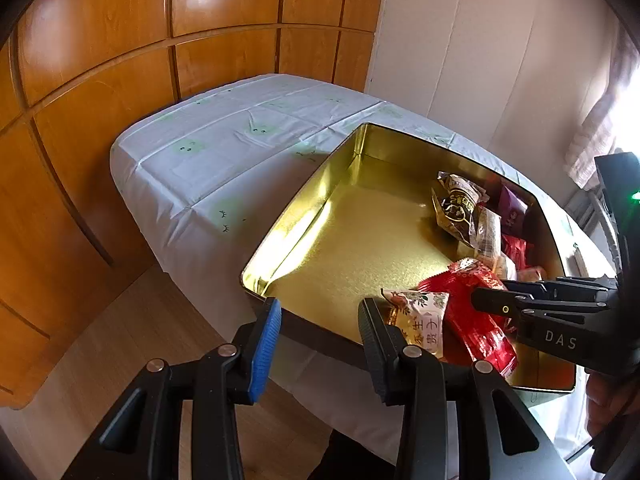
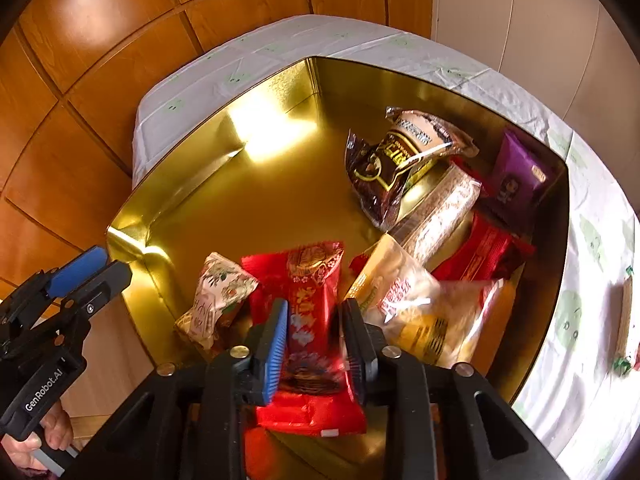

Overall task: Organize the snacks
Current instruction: 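Lower the red packet into the tin and open the right gripper, then move both grippers back toward the cracker pack and pink candy packet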

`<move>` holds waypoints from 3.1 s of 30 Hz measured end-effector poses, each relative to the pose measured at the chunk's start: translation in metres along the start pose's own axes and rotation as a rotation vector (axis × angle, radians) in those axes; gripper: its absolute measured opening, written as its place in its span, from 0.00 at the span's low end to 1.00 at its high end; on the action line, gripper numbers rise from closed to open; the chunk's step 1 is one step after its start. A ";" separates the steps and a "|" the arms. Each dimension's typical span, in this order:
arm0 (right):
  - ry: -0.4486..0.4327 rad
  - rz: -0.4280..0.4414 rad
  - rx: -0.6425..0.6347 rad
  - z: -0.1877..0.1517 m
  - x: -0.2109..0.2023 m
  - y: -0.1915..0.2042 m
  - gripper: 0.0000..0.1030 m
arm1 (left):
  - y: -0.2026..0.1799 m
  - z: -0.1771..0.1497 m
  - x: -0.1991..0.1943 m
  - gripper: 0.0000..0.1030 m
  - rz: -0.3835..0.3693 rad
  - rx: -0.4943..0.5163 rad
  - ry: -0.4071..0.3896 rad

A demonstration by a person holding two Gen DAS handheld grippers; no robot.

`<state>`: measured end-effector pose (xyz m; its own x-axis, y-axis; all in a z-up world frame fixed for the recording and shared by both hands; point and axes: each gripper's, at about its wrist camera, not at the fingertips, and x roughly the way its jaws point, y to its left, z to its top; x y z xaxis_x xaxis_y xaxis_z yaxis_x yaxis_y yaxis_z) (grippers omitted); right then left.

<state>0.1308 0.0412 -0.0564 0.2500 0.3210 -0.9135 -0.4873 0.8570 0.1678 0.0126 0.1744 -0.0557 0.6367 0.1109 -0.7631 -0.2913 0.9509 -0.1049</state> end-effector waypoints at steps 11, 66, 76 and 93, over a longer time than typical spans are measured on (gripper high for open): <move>-0.066 -0.109 -0.051 -0.009 -0.010 0.014 0.19 | -0.004 0.001 -0.007 0.40 -0.011 0.008 -0.019; -0.194 -0.061 0.123 -0.022 -0.042 -0.009 0.16 | -0.023 -0.007 -0.034 0.40 -0.019 0.074 -0.056; -0.273 -0.092 0.140 -0.043 -0.077 -0.022 0.21 | -0.039 -0.009 -0.038 0.40 -0.032 0.119 -0.062; -0.284 -0.229 0.329 -0.104 -0.125 -0.126 0.24 | -0.093 -0.017 -0.038 0.40 -0.094 0.279 -0.044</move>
<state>0.0741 -0.1493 -0.0019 0.5602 0.1671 -0.8113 -0.1146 0.9857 0.1239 0.0039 0.0770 -0.0279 0.6837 0.0256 -0.7293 -0.0261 0.9996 0.0107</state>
